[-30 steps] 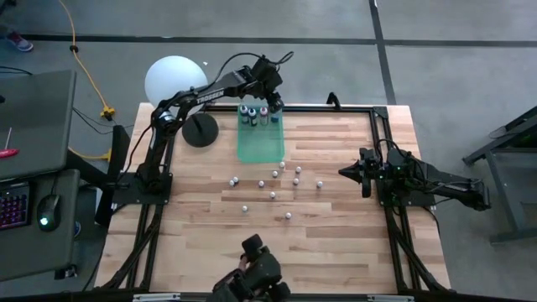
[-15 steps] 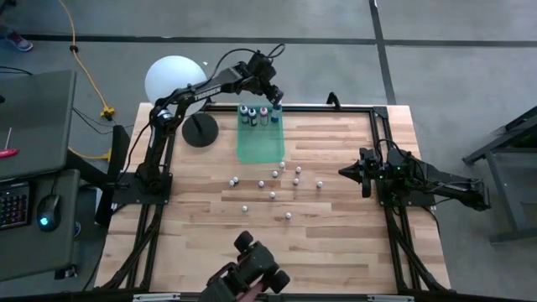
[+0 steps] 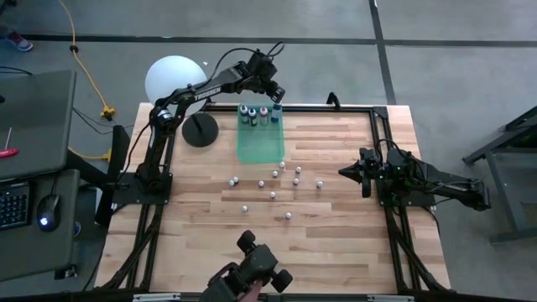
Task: Pick & Place food coloring
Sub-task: Put the small black food coloring bottle into the blue bin
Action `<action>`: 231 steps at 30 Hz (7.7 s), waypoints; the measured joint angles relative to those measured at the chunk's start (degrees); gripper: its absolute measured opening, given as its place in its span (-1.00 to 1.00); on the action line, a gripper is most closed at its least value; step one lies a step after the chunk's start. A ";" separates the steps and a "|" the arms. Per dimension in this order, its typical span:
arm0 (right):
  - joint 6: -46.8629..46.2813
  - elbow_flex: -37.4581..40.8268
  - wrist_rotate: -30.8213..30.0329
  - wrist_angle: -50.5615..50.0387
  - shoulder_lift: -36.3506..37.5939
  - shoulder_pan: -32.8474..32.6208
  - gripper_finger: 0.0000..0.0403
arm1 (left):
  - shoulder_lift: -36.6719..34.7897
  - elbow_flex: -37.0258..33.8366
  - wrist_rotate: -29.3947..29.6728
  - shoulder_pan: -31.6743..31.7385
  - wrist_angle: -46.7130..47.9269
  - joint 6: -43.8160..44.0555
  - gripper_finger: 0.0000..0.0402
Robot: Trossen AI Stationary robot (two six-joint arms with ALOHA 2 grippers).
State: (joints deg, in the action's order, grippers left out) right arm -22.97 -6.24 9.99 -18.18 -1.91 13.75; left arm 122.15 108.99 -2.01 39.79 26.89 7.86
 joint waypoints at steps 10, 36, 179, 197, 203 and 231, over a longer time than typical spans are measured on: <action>-0.01 0.00 0.01 -0.02 0.00 0.00 -1.00 | 0.00 0.00 -2.64 -0.04 0.08 -0.01 -0.99; 0.01 0.00 0.01 0.01 0.00 -0.02 -1.00 | -1.91 19.92 -12.62 -15.44 19.73 -11.95 -1.00; -0.06 0.00 -0.01 0.01 -0.37 0.00 -1.00 | -47.25 -88.06 34.61 -55.17 -31.59 28.68 -0.10; -0.03 0.00 -0.01 -0.01 -0.37 -0.01 -1.00 | -47.25 -88.06 34.09 -55.17 -33.09 28.69 -0.10; -0.01 0.00 -0.01 0.00 -0.37 -0.01 -1.00 | -47.25 -88.06 34.09 -55.17 -32.92 28.67 -0.10; -0.04 0.00 -0.01 0.01 -0.37 0.00 -1.00 | -47.25 -88.06 33.91 -55.17 -32.89 28.67 -0.59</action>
State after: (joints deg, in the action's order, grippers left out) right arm -23.01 -6.24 9.98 -18.17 -2.28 13.76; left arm 74.89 20.93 31.90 -15.38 -6.00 36.53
